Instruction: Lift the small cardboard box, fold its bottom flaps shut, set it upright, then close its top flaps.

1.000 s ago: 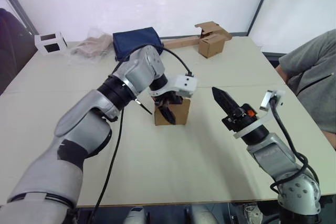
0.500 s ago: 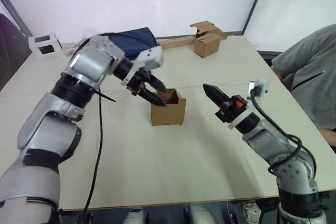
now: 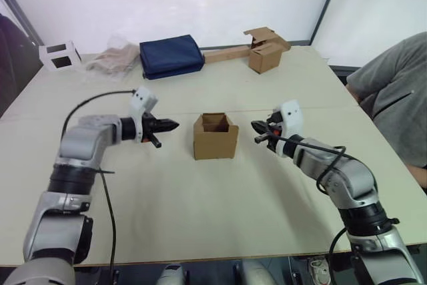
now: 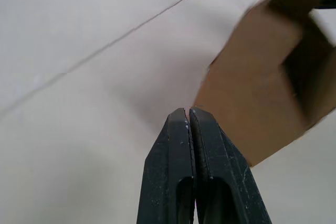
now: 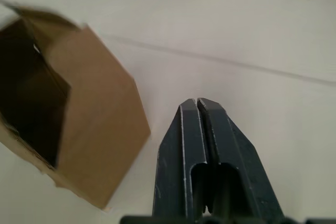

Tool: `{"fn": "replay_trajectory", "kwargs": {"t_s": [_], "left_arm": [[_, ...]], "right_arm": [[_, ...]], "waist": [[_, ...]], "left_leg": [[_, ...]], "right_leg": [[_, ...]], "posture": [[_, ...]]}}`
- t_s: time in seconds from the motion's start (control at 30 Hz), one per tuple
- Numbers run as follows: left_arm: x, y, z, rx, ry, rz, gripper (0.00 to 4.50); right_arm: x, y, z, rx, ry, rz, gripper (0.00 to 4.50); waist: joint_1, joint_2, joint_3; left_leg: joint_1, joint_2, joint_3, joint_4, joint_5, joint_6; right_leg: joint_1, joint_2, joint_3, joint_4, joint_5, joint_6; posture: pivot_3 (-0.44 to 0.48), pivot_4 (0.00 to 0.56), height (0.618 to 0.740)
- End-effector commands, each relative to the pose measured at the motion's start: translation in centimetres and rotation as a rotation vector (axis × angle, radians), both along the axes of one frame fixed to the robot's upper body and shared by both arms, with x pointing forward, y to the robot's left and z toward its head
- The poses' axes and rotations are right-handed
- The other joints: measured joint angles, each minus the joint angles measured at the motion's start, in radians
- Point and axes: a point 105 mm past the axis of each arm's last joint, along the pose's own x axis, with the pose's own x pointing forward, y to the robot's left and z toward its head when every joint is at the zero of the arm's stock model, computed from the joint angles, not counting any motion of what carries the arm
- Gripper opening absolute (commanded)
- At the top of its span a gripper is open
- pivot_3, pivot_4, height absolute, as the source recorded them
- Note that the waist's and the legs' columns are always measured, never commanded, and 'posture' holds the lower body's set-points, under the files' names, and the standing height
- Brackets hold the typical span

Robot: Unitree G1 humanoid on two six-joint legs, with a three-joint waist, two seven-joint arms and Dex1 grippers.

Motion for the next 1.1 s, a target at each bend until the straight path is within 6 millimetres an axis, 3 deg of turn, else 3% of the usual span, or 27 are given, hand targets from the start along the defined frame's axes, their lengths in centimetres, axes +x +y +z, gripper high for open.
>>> {"fn": "replay_trajectory", "kwargs": {"t_s": [0.03,0.2,0.43,0.77,1.1], "left_arm": [[0.4,0.5,0.1,0.021,-0.072,0.067,0.06],[-0.1,-1.3,-1.9,-0.007,-0.046,0.042,0.06],[-1.3,-4.0,-2.9,-0.036,-0.015,-0.048,0.06],[-2.1,-4.8,-3.7,-0.001,0.023,-0.104,0.06],[-2.7,-5.2,-3.6,0.009,0.048,-0.134,0.06]], "right_arm": [[0.6,0.3,0.3,-0.001,-0.008,0.004,0.0],[0.4,1.8,-1.1,-0.029,0.028,0.057,0.0],[-0.3,3.4,-2.0,-0.039,0.054,0.105,0.0],[-1.3,4.2,-2.1,-0.021,0.082,0.144,0.0],[-4.0,5.8,-2.6,-0.019,0.165,0.273,0.0]], "waist": [[0.005,0.0,0.0],[0.005,0.0,0.0],[0.003,0.0,0.0],[0.0,0.0,0.0],[-0.003,0.0,0.0]], "left_leg": [[0.0,0.0,0.0,0.0,0.0,0.0],[0.0,0.0,0.0,0.0,0.0,0.0],[0.001,0.0,0.0,0.0,0.0,0.0],[0.001,0.0,0.0,0.0,0.0,0.0],[0.001,0.0,0.0,-0.001,0.0,0.0]], "right_leg": [[0.0,0.0,0.0,0.0,0.0,0.0],[0.0,0.0,0.0,0.0,0.0,0.0],[0.0,0.0,0.0,0.001,0.0,0.0],[0.0,0.0,0.0,0.001,0.0,0.0],[0.0,0.0,0.0,0.001,0.0,0.0]], "posture": [[0.0,0.15,0.74],[0.0,0.15,0.74],[0.0,0.15,0.74],[0.0,0.15,0.74],[0.0,0.15,0.74]]}}
